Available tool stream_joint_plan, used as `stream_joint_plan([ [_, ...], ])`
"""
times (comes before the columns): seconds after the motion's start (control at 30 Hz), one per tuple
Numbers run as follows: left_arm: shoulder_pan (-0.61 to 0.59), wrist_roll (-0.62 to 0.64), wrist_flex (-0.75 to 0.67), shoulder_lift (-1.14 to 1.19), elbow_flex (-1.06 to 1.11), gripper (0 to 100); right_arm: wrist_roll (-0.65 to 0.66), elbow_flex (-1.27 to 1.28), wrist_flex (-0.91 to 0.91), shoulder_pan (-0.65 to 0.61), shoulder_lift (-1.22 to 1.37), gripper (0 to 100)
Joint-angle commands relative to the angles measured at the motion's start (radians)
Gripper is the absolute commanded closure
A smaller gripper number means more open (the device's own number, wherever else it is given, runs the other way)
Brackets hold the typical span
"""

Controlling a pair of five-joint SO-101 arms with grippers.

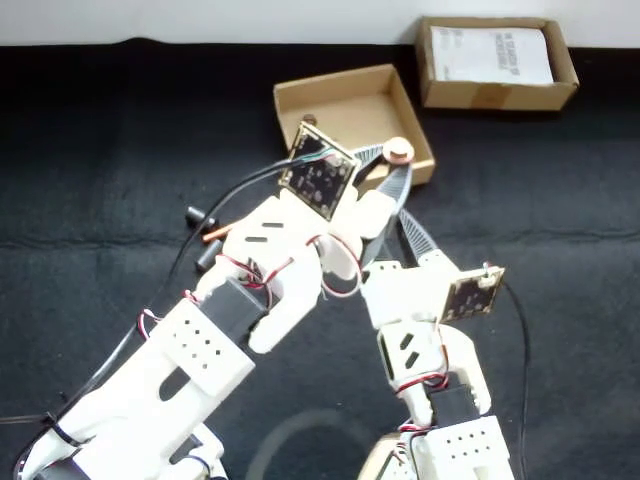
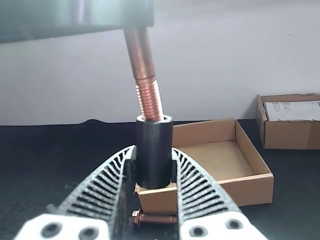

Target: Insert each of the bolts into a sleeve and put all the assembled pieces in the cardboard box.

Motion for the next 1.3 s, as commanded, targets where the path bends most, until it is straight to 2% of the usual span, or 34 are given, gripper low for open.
stream_joint_plan([
  [0.0, 0.010, 0.009, 0.017, -0.004, -0.018, 99, 0.009, 0.134, -0.010, 0.005, -0.001, 99.2],
  [0.4, -0.067, 0.012, -0.005, 0.229, -0.058, 99, 0.009, 0.134, -0.008, 0.004, -0.002, 99.2],
  [0.63, -0.076, 0.014, 0.006, 0.189, -0.056, 99, 0.009, 0.134, -0.007, 0.005, 0.001, 99.2],
  [0.83, -0.065, 0.014, 0.226, 0.024, -0.056, 99, 0.009, 0.134, 0.013, 0.010, -0.002, 99.2],
  [1.03, -0.005, 0.012, 0.465, -0.150, -0.056, 99, 0.009, 0.134, 0.005, 0.010, -0.002, 99.2],
  [1.13, 0.002, 0.012, 0.500, -0.194, -0.038, 99, 0.009, 0.134, 0.005, 0.010, -0.002, 99.2],
  [1.27, -0.004, 0.012, 0.468, -0.206, 0.033, 99, 0.009, 0.133, 0.005, 0.010, -0.002, 99.2],
])
